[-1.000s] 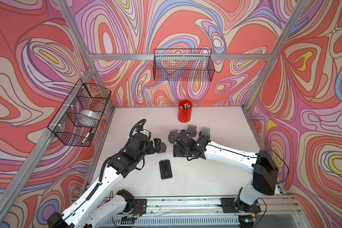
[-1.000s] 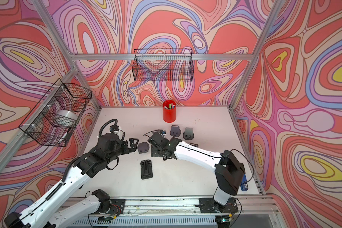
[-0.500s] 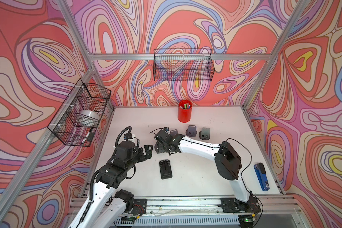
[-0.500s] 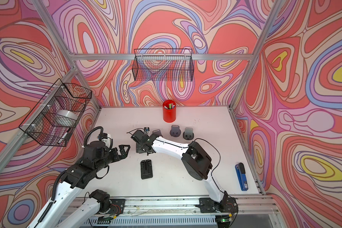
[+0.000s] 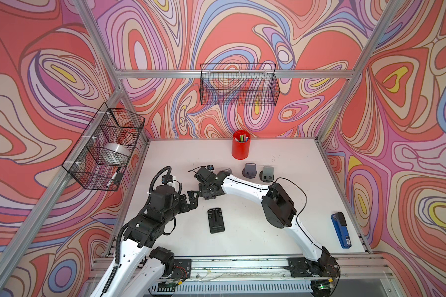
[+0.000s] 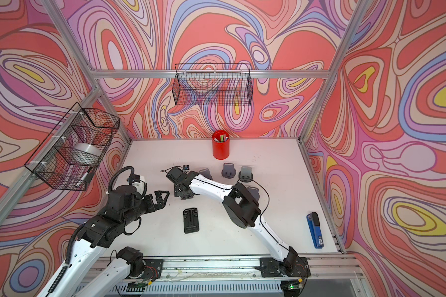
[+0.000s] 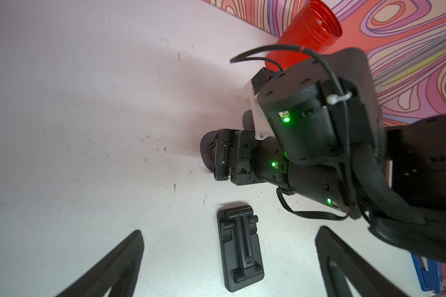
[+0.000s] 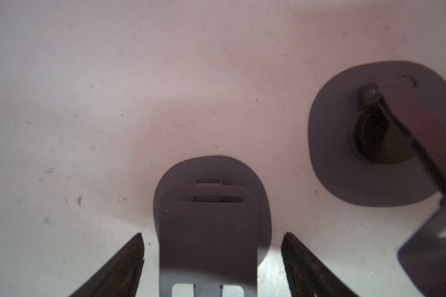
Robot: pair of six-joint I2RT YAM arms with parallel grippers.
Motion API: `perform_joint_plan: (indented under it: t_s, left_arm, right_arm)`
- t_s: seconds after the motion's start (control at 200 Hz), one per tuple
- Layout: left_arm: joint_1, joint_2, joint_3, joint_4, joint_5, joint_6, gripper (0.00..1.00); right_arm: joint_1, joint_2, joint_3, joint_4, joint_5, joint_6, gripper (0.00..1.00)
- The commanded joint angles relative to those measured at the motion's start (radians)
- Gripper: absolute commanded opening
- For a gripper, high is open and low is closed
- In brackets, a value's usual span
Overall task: Open the phone stand
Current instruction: Pick up the phone stand at the center of the board.
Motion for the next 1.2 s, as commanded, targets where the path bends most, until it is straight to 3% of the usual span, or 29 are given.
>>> perform_joint_plan:
  t_s: [0.0, 0.356, 0.711, 0.816, 0.992, 1.197]
  left_arm:
    - [0.007, -0.012, -0.022, -0.035, -0.008, 0.011, 1.0]
    - [0.009, 0.01, -0.038, -0.016, 0.013, 0.007, 1.0]
    - [0.012, 0.014, -0.053, -0.008, 0.024, 0.003, 1.0]
    - [0.014, 0.017, -0.054, -0.009, 0.027, -0.005, 1.0]
    - [0.015, 0.019, -0.056, -0.001, 0.043, -0.018, 1.0]
    - [0.034, 0.038, -0.068, 0.077, 0.166, -0.043, 0.98]
  right_arm:
    - [-0.002, 0.026, 0.03, -0.046, 0.004, -0.02, 0.85]
    - [-0.006, 0.072, 0.051, -0.056, -0.035, -0.033, 0.75]
    - [-0.006, 0.063, 0.045, -0.054, -0.04, -0.024, 0.32]
    - [-0.005, 0.029, 0.007, -0.03, -0.039, -0.015, 0.22]
    - [-0.006, -0.072, -0.074, 0.011, -0.055, -0.014, 0.16]
    - [-0.005, -0.286, -0.27, 0.114, -0.102, 0.003, 0.11]
